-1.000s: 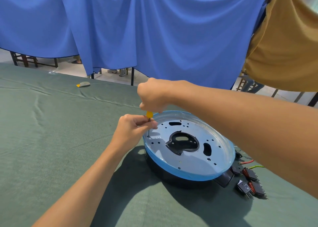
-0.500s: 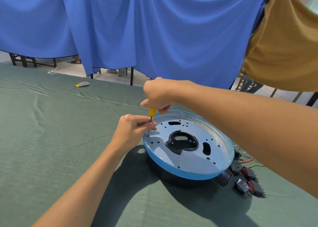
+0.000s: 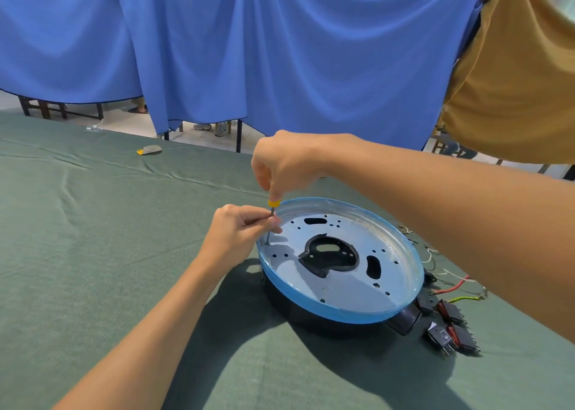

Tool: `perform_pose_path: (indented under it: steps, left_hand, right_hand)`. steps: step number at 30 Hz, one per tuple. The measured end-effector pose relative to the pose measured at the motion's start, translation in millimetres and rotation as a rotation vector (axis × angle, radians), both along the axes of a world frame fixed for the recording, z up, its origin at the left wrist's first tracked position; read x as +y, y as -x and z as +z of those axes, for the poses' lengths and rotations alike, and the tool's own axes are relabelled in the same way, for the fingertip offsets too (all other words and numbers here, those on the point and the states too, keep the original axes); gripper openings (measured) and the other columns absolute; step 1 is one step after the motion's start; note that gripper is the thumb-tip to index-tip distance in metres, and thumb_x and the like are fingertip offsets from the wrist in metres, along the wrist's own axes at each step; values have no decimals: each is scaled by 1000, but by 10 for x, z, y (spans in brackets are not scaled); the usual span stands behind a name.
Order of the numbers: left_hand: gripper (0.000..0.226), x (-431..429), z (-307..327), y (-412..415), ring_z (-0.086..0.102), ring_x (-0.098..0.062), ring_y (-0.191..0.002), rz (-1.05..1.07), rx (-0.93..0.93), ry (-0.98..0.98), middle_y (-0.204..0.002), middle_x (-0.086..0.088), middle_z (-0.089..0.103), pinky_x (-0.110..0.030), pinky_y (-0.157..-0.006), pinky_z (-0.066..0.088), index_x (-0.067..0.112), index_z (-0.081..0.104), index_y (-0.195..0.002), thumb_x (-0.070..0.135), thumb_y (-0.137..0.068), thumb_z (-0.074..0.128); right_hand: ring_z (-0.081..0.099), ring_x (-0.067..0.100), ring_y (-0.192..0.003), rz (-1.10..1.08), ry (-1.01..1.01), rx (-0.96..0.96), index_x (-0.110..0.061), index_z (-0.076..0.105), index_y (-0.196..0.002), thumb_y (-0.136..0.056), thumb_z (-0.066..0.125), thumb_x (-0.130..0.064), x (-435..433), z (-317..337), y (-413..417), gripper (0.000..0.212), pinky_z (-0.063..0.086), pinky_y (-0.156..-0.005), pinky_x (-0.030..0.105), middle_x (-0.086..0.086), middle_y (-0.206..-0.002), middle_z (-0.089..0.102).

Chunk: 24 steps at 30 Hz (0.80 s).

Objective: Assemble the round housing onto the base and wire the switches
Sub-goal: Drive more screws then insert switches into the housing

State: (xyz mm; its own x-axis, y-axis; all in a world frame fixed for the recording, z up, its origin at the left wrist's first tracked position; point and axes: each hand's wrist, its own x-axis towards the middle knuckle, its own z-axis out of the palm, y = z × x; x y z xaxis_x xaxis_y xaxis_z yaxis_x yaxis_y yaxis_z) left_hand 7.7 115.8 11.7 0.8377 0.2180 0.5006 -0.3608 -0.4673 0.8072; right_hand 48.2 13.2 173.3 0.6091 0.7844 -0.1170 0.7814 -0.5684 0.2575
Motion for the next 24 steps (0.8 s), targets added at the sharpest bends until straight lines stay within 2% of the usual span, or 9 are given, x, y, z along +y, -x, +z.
perform_pose_path:
  steps: [2, 4, 6, 10, 12, 15, 18, 21, 24]
  left_hand:
    - [18, -3, 2, 11, 69, -9, -79, -33, 10, -23, -76, 6, 76, -36, -75, 54, 22, 78, -79, 12, -90, 70]
    - [22, -15, 3, 19, 70, -2, -82, -52, -4, 11, -78, 11, 76, -25, -75, 57, 30, 76, -78, 12, -88, 71]
    - [25, -26, 1, 15, 69, 1, -75, -5, -17, 79, -75, 13, 75, -19, -70, 55, 35, 75, -73, 10, -79, 80]
    - [24, -1, 11, -1, 68, -4, -65, 13, -3, 148, -68, 5, 75, -22, -67, 52, 29, 76, -67, 7, -75, 82]
    - [19, 25, 21, -1, 69, -3, -70, -3, -3, 76, -71, 6, 76, -25, -72, 55, 25, 78, -71, 8, -80, 78]
    - [9, 2, 20, 12, 68, 2, -77, -31, -3, -17, -78, 6, 77, -21, -72, 55, 14, 80, -84, 9, -86, 73]
    - [10, -47, 13, 14, 67, 5, -77, 13, -50, -29, -79, 8, 73, -12, -70, 52, 15, 79, -85, 6, -81, 77]
    - [14, -44, 22, 13, 69, 0, -70, 14, -11, 38, -72, 10, 73, -20, -72, 55, 19, 76, -81, 5, -82, 76]
    - [10, -11, 28, 6, 68, -4, -78, -12, 35, -38, -79, 5, 76, -27, -74, 55, 12, 79, -86, 11, -90, 69]
  right_hand:
    - [47, 16, -62, 20, -40, -77, -16, 53, -71, -88, 67, -30, -1, -41, -24, 26, 37, -49, 26, 5, -74, 51]
    - [46, 24, -60, -7, -71, -120, -17, 35, -66, -95, 54, -26, 8, -126, -52, 36, 33, -49, 28, 6, -72, 39]
    - [46, 23, -59, -26, -64, -157, -17, 31, -67, -98, 46, -24, 35, -174, -70, 34, 31, -48, 28, 8, -74, 39]
    - [62, 16, -50, -1, 15, -25, -12, 56, -69, -92, 58, -39, 48, -43, -27, 36, 45, -47, 23, 3, -61, 62]
    - [65, 12, -56, 42, 27, -21, -12, 66, -78, -85, 68, -33, 37, 2, -37, 22, 48, -47, 23, 1, -65, 68]
    - [65, 19, -68, 47, 8, -97, -12, 57, -70, -93, 57, -22, 19, -78, -90, 25, 48, -49, 27, 4, -60, 64]
    - [66, 30, -77, -12, 5, -72, -11, 46, -65, -95, 48, -16, -24, -166, -159, 31, 46, -54, 31, 8, -60, 57]
    - [69, 18, -59, -45, -26, 11, -9, 60, -73, -92, 59, -39, -73, -93, -162, 36, 48, -51, 24, 2, -56, 64]
    - [64, 10, -58, 4, -17, 14, -10, 69, -83, -85, 69, -36, -100, -60, -143, 25, 48, -49, 23, 2, -63, 68]
